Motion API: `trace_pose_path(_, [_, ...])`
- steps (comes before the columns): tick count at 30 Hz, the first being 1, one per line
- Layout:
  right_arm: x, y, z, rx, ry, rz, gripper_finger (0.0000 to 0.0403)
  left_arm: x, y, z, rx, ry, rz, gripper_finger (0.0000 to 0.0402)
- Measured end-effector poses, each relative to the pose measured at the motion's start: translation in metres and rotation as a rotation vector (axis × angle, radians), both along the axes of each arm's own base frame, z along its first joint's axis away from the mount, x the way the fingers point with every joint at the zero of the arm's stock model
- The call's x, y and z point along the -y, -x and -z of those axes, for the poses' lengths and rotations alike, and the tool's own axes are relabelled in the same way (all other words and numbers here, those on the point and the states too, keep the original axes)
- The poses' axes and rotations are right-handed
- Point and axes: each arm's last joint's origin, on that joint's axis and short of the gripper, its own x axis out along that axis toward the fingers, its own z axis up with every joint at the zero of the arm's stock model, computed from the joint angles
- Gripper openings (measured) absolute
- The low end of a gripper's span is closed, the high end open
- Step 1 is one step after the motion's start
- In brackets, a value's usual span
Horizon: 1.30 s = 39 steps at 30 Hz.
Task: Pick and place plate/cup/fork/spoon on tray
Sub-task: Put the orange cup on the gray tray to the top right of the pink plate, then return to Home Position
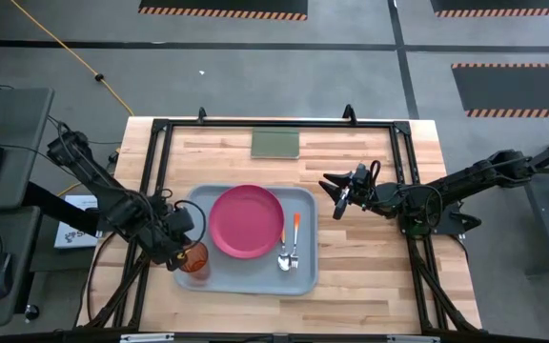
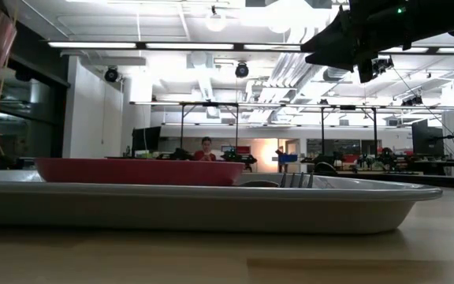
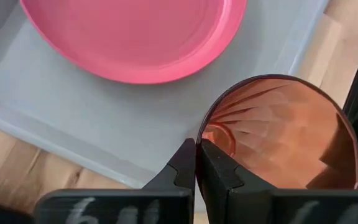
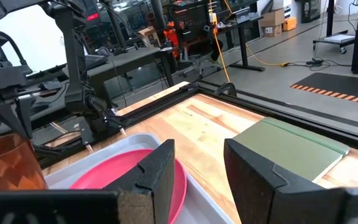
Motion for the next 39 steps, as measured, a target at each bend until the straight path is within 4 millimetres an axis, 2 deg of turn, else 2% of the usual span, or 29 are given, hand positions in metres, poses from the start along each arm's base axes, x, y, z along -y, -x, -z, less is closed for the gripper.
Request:
trace_pose_path(7, [0.0,0.0,0.0,0.0,0.0,0.0,0.013,0.002,0.0,0.001,0.009,-0.031,0.027,0.0002])
trace_pose_path(16, [0.0,0.0,0.0,0.0,0.0,0.0,0.013,0.002,0.0,0.001,0.005,-0.046,0.051,0.0033])
trace_pose_path(25, [0.0,0.0,0.0,0.0,0.0,0.0,0.013,0.002,0.0,0.0,0.004,-0.04,0.053,0.009])
trace_pose_path(32, [0.0,0.0,0.0,0.0,-0.001,0.001,0.013,0.005,-0.003,-0.023,0.073,-0.01,0.09,0.0138])
trace_pose_path(39, [0.0,0.0,0.0,0.0,0.0,0.001,0.013,0.002,-0.007,-0.05,0.167,-0.044,0.133,0.0153])
